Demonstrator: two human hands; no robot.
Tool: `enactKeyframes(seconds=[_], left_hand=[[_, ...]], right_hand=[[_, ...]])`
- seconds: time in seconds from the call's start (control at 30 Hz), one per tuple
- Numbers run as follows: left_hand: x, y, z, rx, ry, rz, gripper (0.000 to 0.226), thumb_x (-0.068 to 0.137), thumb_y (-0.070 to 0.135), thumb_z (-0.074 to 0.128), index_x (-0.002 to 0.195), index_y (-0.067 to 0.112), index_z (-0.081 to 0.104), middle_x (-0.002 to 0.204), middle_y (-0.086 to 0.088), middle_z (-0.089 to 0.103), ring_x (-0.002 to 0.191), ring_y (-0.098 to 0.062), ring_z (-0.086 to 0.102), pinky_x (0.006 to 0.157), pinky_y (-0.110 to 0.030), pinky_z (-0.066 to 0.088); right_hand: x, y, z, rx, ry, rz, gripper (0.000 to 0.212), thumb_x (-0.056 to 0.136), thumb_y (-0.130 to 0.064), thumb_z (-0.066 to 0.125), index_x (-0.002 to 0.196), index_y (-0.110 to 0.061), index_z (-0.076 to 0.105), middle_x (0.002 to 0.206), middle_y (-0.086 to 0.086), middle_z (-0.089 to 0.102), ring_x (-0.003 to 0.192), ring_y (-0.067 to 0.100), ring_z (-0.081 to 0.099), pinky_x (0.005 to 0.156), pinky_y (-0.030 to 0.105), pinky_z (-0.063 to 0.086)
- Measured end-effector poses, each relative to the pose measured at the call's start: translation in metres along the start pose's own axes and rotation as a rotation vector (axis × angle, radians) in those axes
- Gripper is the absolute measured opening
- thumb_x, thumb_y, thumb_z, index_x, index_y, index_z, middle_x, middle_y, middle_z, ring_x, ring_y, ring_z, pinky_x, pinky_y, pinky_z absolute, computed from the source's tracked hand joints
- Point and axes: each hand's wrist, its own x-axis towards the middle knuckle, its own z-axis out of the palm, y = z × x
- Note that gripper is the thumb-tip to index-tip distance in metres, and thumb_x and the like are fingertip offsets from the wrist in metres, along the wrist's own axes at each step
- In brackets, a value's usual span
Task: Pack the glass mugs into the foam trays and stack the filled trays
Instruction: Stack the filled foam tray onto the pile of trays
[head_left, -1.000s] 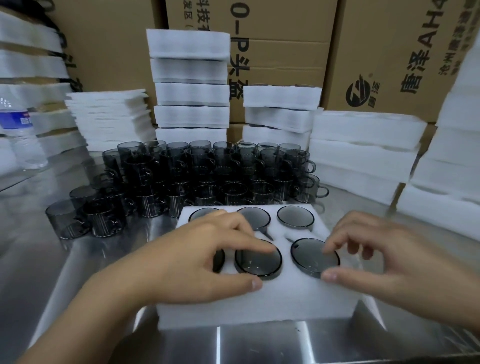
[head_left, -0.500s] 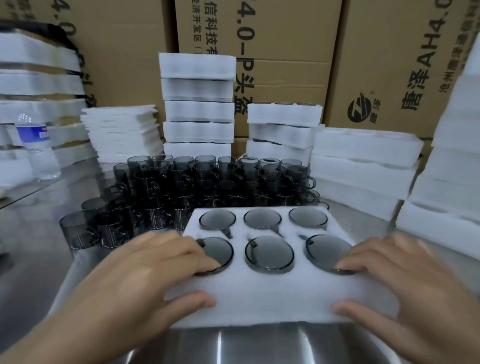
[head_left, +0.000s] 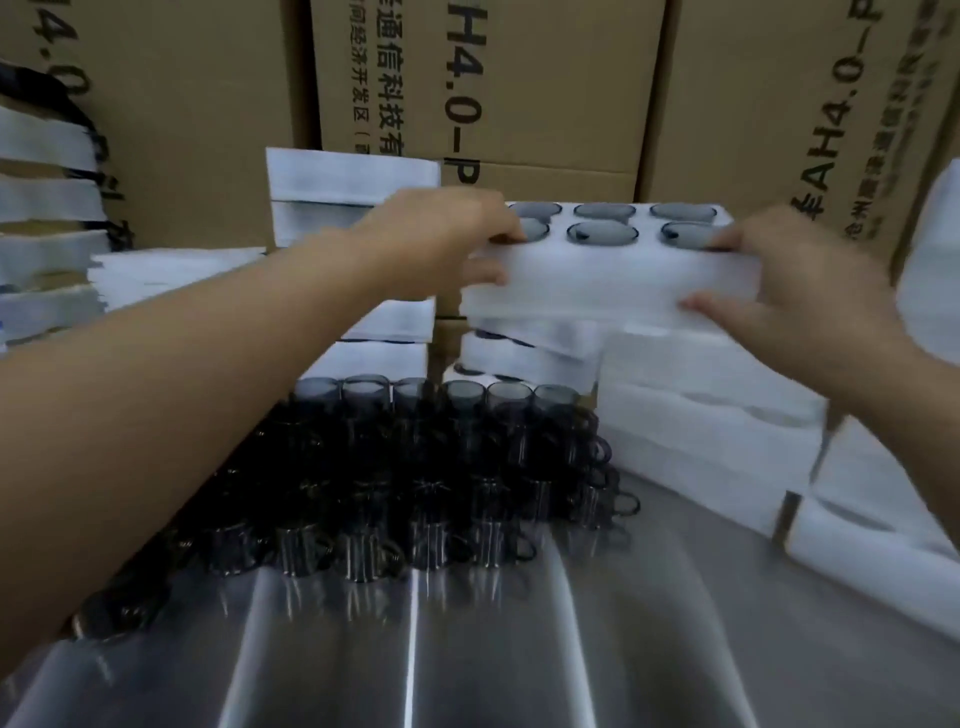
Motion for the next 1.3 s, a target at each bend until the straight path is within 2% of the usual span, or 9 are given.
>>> enactKeyframes(seconds=[0.4,0.63,0.83,0.9,1.0,1.03,1.13,1.23,1.3], left_hand=[[0.134,-0.088,0.073,0.251,-0.035,-0.306,0.022,0.098,0.017,0.049,0.119,0.013,0.052,0.117,-0.01,0.057,0.102,-0.033,0.055,0.07,-0.037,0.036],[0.161,-0.089,0.116,0.168,-0.08,-0.362,0.031,0.092,-0.002,0.045,0.122,0.007,0.047,0.121,-0.016,0.054,0.108,-0.036,0.054,0.077,-0.04,0.04],[0.15,-0.088,0.136,0.199,-0.091,-0.376,0.033,0.089,-0.004,0.048,0.12,0.007,0.043,0.119,-0.014,0.049,0.102,-0.035,0.055,0.069,-0.039,0.037],[0.144,-0.08,0.143,0.129,-0.095,-0.421,0.046,0.09,0.0,0.048,0.134,0.01,0.037,0.134,-0.014,0.043,0.115,-0.037,0.05,0.083,-0.044,0.042],[0.129,-0.057,0.153,0.158,-0.084,-0.472,0.068,0.094,0.008,0.04,0.152,0.018,0.006,0.16,-0.008,0.004,0.145,-0.038,0.009,0.115,-0.049,0.015],[0.125,-0.046,0.156,0.152,-0.039,-0.429,0.069,0.092,0.007,0.04,0.152,0.018,0.007,0.16,-0.008,0.003,0.146,-0.035,0.004,0.117,-0.048,0.009],[0.112,-0.007,0.154,-0.086,0.047,-0.153,0.056,0.089,0.006,0.044,0.143,0.016,0.036,0.153,-0.007,0.031,0.141,-0.024,0.022,0.112,-0.039,0.019],[0.103,0.039,0.152,-0.407,-0.059,0.018,0.046,0.093,0.017,0.049,0.138,0.024,0.044,0.146,0.002,0.042,0.135,-0.018,0.033,0.106,-0.034,0.028],[0.099,0.066,0.155,-0.484,-0.159,0.06,0.049,0.094,0.022,0.049,0.142,0.029,0.039,0.148,0.003,0.04,0.135,-0.018,0.034,0.105,-0.035,0.031]], right_hand=[[0.164,0.017,0.117,-0.057,-0.079,0.178,0.04,0.09,-0.036,0.063,0.126,-0.024,0.052,0.129,0.001,0.055,0.114,0.026,0.053,0.076,0.032,0.036],[0.18,0.029,0.155,-0.171,-0.209,0.218,0.034,0.096,-0.027,0.052,0.129,-0.018,0.047,0.125,0.009,0.054,0.111,0.032,0.05,0.079,0.038,0.043],[0.165,0.033,0.172,-0.162,-0.279,0.18,0.04,0.1,-0.022,0.043,0.14,-0.019,0.038,0.141,0.007,0.043,0.124,0.031,0.041,0.087,0.041,0.041],[0.156,0.035,0.172,-0.074,-0.341,0.163,0.055,0.099,-0.02,0.043,0.15,-0.023,0.022,0.155,0.002,0.025,0.135,0.03,0.032,0.101,0.042,0.036],[0.139,0.047,0.157,-0.014,-0.408,0.147,0.067,0.099,-0.024,0.045,0.153,-0.025,0.006,0.161,-0.006,0.001,0.145,0.026,0.014,0.114,0.044,0.023],[0.132,0.054,0.149,-0.007,-0.388,0.171,0.065,0.098,-0.024,0.046,0.153,-0.023,0.01,0.161,-0.003,0.005,0.145,0.027,0.016,0.114,0.044,0.023],[0.098,0.076,0.116,0.0,-0.316,0.303,0.045,0.097,-0.02,0.044,0.142,-0.019,0.042,0.149,0.008,0.037,0.132,0.029,0.038,0.102,0.04,0.036],[0.048,0.092,0.085,0.027,-0.302,0.347,0.034,0.099,-0.035,0.041,0.124,-0.02,0.059,0.124,0.004,0.059,0.104,0.021,0.053,0.077,0.033,0.04],[0.018,0.092,0.071,-0.02,-0.281,0.369,0.04,0.097,-0.046,0.039,0.123,-0.024,0.059,0.119,0.0,0.061,0.099,0.019,0.053,0.073,0.032,0.038]])
